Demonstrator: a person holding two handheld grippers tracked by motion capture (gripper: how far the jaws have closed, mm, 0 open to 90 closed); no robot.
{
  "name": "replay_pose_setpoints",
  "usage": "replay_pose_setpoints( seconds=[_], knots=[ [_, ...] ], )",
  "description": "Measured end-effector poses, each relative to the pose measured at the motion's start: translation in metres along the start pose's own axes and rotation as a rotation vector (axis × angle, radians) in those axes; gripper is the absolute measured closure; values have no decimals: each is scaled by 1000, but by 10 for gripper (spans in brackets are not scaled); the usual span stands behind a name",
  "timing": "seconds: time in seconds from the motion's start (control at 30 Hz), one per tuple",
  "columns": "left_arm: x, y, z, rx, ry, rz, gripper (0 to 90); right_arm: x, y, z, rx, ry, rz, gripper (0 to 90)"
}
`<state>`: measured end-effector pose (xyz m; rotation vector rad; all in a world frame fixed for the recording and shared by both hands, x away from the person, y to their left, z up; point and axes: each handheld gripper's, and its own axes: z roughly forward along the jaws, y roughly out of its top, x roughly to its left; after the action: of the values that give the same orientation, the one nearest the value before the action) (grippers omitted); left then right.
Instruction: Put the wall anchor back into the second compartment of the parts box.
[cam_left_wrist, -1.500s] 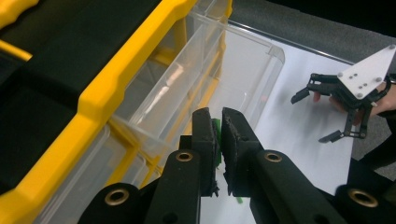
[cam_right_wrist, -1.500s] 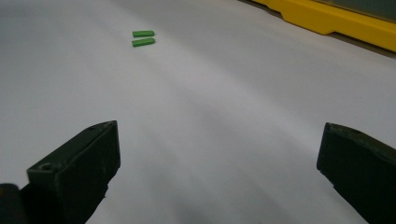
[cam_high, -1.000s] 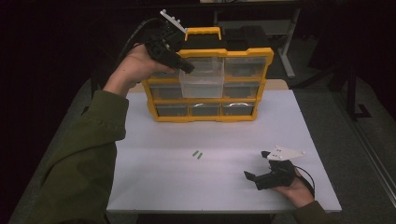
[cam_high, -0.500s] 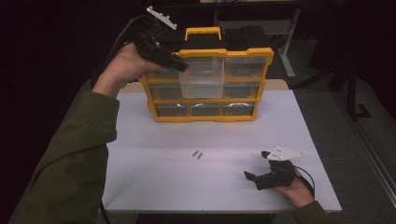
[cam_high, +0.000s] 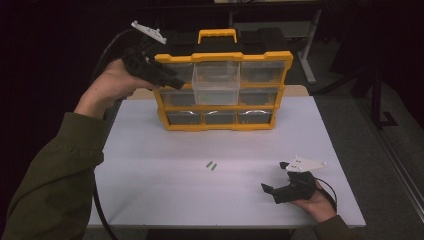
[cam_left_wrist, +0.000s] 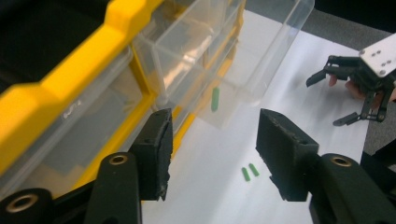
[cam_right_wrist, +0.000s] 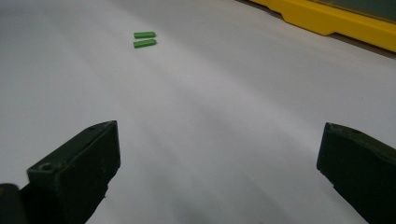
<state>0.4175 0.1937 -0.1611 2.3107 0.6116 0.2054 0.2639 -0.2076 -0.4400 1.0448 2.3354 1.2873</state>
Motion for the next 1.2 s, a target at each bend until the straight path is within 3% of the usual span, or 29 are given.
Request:
replay_pose_setpoints(
  seconds=[0.27, 0.5, 0.8, 1.2],
  knots=[
    [-2, -22, 9, -19, 13, -19, 298, 0, 0, 0, 1, 0, 0, 0],
    [-6, -42, 26, -15, 8, -12, 218, 0, 0, 0, 0, 0, 0, 0],
    [-12, -61, 50, -6, 9, -17, 163, 0, 0, 1, 2, 0, 0, 0],
    [-22, -86, 87, -5, -2, -25, 160, 1, 0, 0, 4, -1, 2, 0]
  ],
)
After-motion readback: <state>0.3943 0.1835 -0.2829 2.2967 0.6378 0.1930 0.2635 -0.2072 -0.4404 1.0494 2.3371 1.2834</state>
